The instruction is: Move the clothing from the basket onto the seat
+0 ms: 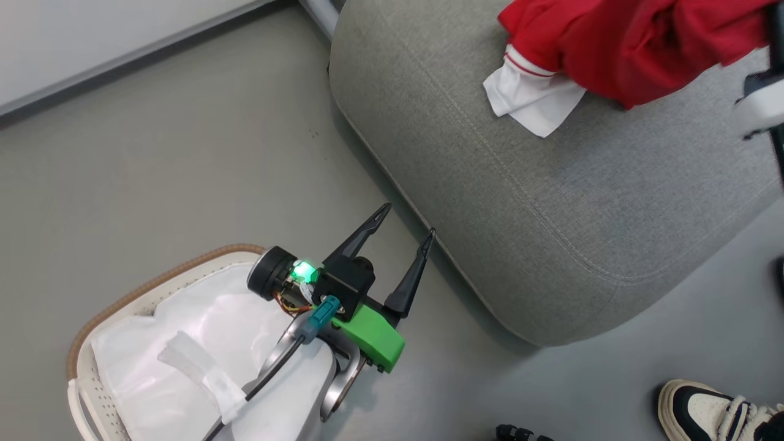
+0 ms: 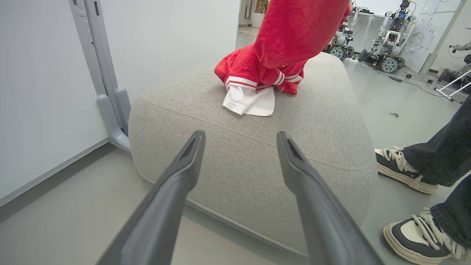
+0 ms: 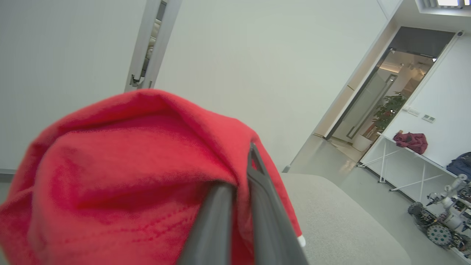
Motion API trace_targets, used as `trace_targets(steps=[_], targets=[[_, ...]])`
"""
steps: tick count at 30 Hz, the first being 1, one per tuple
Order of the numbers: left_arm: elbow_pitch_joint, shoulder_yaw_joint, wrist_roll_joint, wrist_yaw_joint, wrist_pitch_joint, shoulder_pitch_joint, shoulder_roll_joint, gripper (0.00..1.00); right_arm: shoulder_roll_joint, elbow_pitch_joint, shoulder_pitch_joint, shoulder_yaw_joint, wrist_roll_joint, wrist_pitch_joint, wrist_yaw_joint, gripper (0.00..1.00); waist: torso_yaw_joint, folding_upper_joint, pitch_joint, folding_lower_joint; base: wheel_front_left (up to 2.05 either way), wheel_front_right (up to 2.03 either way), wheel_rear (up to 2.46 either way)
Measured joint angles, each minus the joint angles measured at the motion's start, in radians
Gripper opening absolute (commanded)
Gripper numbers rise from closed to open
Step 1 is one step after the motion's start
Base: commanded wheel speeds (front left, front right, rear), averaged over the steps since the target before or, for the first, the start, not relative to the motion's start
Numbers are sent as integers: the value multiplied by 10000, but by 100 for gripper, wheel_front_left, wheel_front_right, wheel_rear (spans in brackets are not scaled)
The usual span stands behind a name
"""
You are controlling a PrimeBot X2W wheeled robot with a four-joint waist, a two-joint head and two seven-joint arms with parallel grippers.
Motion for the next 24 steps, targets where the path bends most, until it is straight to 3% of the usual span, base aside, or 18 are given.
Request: trace_targets(steps=[8, 16, 20, 24], targets=[[90, 203, 387, -75, 0, -758, 65, 100, -968, 2034, -2172, -1413, -832, 0, 0, 0, 502, 0, 1212, 1, 0, 0, 0], [134, 205, 686, -86, 0, -1263, 69, 100, -1352, 3007, -3041, -3283, -1427, 0, 0, 0, 1192, 0, 2342, 1, 0, 0, 0], [75, 313, 800, -48, 0, -1423, 65, 100, -1327, 3361, -3109, -3946, -1862, 0, 0, 0, 1566, 0, 2832, 1, 0, 0, 0], [46, 399, 813, -4, 0, -1456, 67, 100, -757, 3858, -3041, -4667, -2046, 0, 0, 0, 1865, 0, 3278, 1, 0, 0, 0]])
